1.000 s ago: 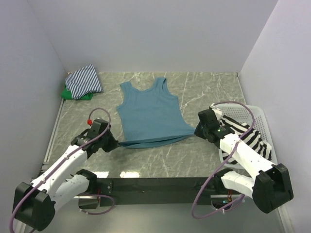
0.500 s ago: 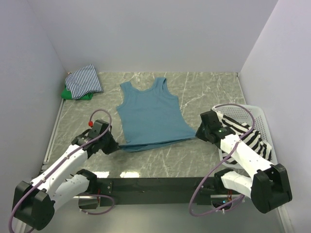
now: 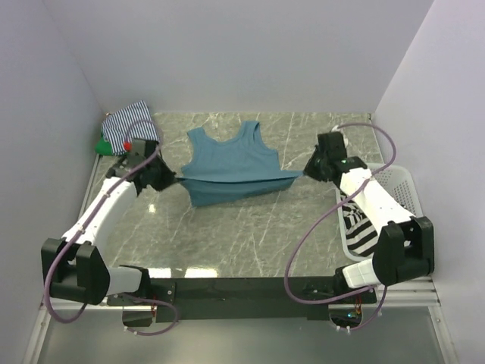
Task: Fold and stack the tank tops
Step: Flatten the tank top out
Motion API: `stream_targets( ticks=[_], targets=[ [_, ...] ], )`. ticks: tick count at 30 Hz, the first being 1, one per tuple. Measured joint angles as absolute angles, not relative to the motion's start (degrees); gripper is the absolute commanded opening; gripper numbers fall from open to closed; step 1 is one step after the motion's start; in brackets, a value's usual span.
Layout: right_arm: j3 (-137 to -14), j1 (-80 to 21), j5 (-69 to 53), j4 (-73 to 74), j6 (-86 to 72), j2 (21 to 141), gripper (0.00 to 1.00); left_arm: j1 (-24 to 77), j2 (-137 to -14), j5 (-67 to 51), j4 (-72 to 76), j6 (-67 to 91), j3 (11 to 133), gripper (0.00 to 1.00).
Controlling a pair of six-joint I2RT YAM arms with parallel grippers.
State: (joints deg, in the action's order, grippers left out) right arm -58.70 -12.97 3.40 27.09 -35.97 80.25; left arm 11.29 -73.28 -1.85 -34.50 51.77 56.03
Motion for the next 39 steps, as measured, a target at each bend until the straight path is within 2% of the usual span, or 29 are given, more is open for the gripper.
stream_targets(
  ticks=[3,6,13,14,18,19,25,28,32,39],
  targets=[
    [-62.8,-11.8,3.1,28.0,-35.0,79.6,0.0,8.3,-72.6,-2.1,-34.9,50.2,61.1,0.01],
    [-62.1,-11.6,1.9,27.8,-34.6,78.0,0.0,8.1,-69.3,-3.6,-33.9,50.0,60.8,0.01],
    [-48.2,-11.6,-1.6,28.4,-34.7,75.8,0.01,10.9,-61.3,-7.9,-34.0,52.2,41.5,0.01],
    [-46.3,-11.6,-2.2,28.7,-34.7,75.7,0.03,12.3,-61.2,-8.3,-34.2,52.9,38.8,0.01],
    [-40.6,-11.6,-3.2,29.4,-35.5,72.2,0.32,20.0,-60.1,-9.3,-35.1,56.5,33.1,0.01],
    [-39.9,-11.6,-3.2,29.5,-35.8,70.7,0.35,22.1,-59.7,-9.5,-35.0,57.2,32.6,0.01],
    [-39.0,-13.0,-1.3,28.8,-36.4,64.8,0.41,24.2,-59.5,-9.1,-33.7,58.4,32.4,0.02],
    [-38.9,-16.8,1.1,28.7,-36.2,63.1,0.4,24.2,-59.9,-8.5,-33.1,58.4,32.5,0.01],
    [-38.4,-27.7,3.4,27.6,-35.9,61.9,0.37,24.2,-61.3,-7.8,-32.2,58.4,32.5,0.01],
    [-38.2,-47.7,3.4,19.9,-36.4,68.1,0.37,24.2,-61.5,-6.5,-31.9,58.2,33.9,0.01]
  ],
)
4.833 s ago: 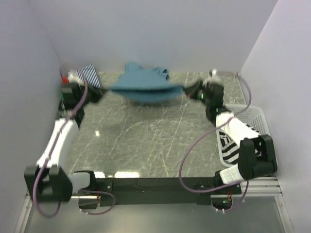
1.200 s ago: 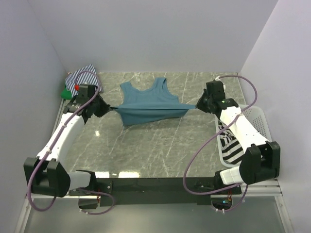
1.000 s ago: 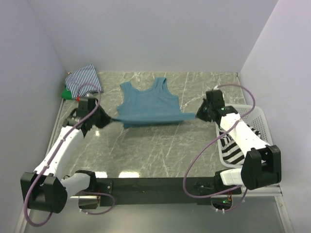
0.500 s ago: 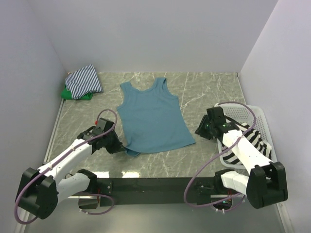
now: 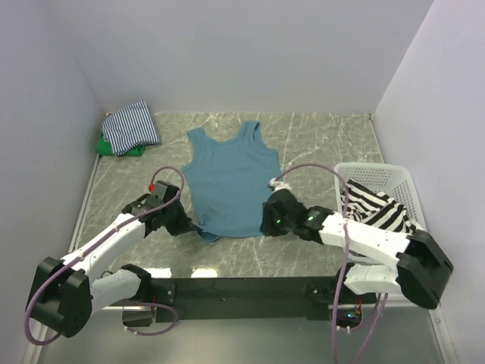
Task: Fold and stack the tank tops
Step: Flatten the tank top out
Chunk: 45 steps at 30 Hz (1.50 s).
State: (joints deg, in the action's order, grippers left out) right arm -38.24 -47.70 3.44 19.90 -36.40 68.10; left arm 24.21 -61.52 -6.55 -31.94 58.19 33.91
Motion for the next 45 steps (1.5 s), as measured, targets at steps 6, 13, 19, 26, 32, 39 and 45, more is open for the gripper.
stream_targets(
  ticks=[6,13,19,26,32,39,45],
  targets=[
    [-41.7,-58.5,3.1,13.6,-36.4,80.2,0.37,23.4,-63.6,-5.9,-31.6,57.9,37.1,0.01],
    [-47.3,-62.3,3.1,11.1,-36.4,91.5,0.42,20.4,-67.6,-5.9,-29.7,57.1,41.3,0.01],
    [-54.1,-62.0,8.4,13.5,-37.6,97.4,0.48,19.6,-69.0,-6.1,-29.2,56.1,42.4,0.01],
    [-53.4,-57.4,11.6,15.4,-39.1,96.6,0.49,19.0,-69.1,-6.3,-29.2,55.5,42.4,0.01],
    [-52.8,-54.7,12.5,17.3,-39.2,95.0,0.5,18.9,-69.1,-6.8,-29.1,55.4,42.4,0.01],
    [-52.3,-53.2,12.2,18.8,-39.1,92.6,0.51,18.9,-68.4,-6.9,-28.0,55.7,39.5,0.01],
    [-52.3,-49.3,12.0,19.9,-38.7,90.3,0.52,18.9,-68.5,-6.9,-27.4,56.3,38.1,0.01]
  ],
)
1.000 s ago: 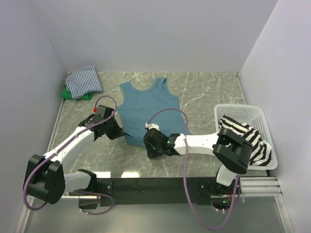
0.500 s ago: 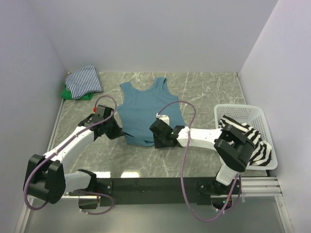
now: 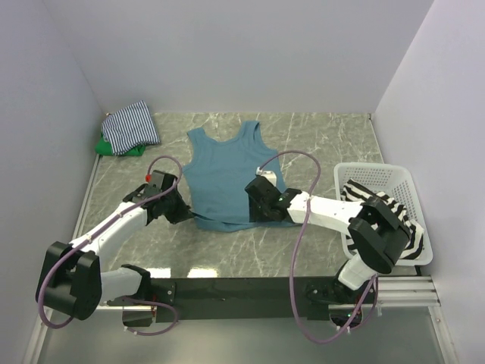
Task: Fold and stack the tank tops
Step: Flatten the tank top out
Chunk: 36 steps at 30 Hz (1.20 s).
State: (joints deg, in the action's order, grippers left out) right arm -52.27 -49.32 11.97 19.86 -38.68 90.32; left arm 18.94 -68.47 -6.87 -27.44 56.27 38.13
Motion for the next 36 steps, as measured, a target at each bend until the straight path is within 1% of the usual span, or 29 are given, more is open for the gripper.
stream_targets(
  ticks=[5,9,13,17,19,24,27,29,33,36],
  targets=[
    [-52.5,-47.0,12.0,21.0,-37.1,90.4,0.53,18.9,-68.6,-6.9,-26.7,56.3,38.1,0.01],
    [-52.1,-46.9,12.9,21.7,-36.6,89.4,0.59,18.9,-69.0,-7.2,-26.2,56.4,37.8,0.01],
    [-48.1,-46.4,17.1,23.8,-39.3,82.9,0.59,18.9,-68.9,-7.3,-26.2,56.5,37.3,0.01],
    [-41.1,-43.7,20.5,25.8,-44.2,73.9,0.56,18.9,-68.9,-7.3,-26.1,56.5,36.9,0.01],
    [-38.6,-42.4,21.5,26.9,-46.2,71.6,0.54,18.9,-68.9,-7.4,-26.0,56.5,36.9,0.01],
    [-37.2,-41.4,22.9,28.0,-48.6,73.3,0.51,18.9,-68.9,-7.8,-25.9,56.4,36.9,0.01],
    [-37.2,-41.3,24.1,28.2,-48.9,75.2,0.46,18.9,-68.9,-8.1,-25.9,56.4,36.9,0.01],
    [-37.1,-41.2,24.4,28.4,-49.0,75.7,0.47,18.9,-69.0,-8.2,-25.9,56.3,36.9,0.01],
    [-36.9,-41.2,24.4,28.0,-49.1,75.6,0.55,18.9,-69.5,-8.6,-25.8,56.2,36.9,0.01],
    [-36.1,-41.2,24.1,27.0,-49.5,75.6,0.56,18.9,-70.0,-8.8,-25.6,56.2,36.9,0.01]
  ],
)
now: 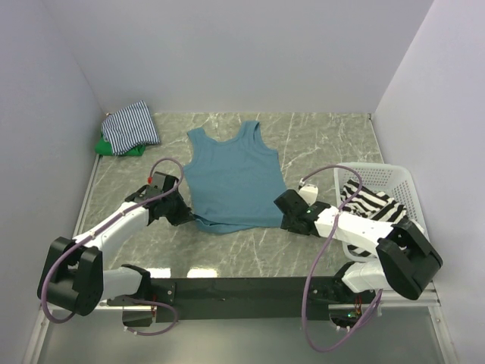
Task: Fold and stack the tank tops
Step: Flatten the tank top out
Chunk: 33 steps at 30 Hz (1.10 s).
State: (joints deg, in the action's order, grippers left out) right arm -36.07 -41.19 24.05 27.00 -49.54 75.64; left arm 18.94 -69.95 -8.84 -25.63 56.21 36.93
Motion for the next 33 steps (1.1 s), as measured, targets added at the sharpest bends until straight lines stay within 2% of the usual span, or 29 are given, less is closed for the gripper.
stream_targets(
  ticks=[4,7,10,11,13,28,33],
  targets=[
    [-35.9,-41.2,23.9,26.0,-50.0,75.7,0.53,18.9,-70.3,-8.9,-25.4,56.2,36.9,0.01],
    [-36.1,-40.8,23.9,25.3,-50.0,76.3,0.44,18.9,-70.4,-8.9,-25.1,56.2,36.9,0.01],
    [-36.6,-39.9,23.9,24.8,-49.8,77.2,0.24,18.9,-70.4,-9.0,-24.7,56.1,37.0,0.01],
    [-36.8,-39.5,23.9,24.6,-49.6,77.6,0.07,18.9,-70.4,-9.0,-24.7,56.1,37.0,0.01],
    [-37.4,-38.7,23.8,24.3,-49.3,78.2,0.0,18.9,-70.4,-9.0,-24.7,56.0,37.0,0.01],
    [-44.5,-31.6,20.1,24.7,-45.0,77.2,0.0,18.9,-70.4,-8.7,-24.7,54.7,37.2,0.01],
    [-47.5,-29.3,18.9,24.4,-43.4,80.1,0.0,18.9,-71.2,-8.7,-24.7,54.7,37.5,0.01]
  ],
)
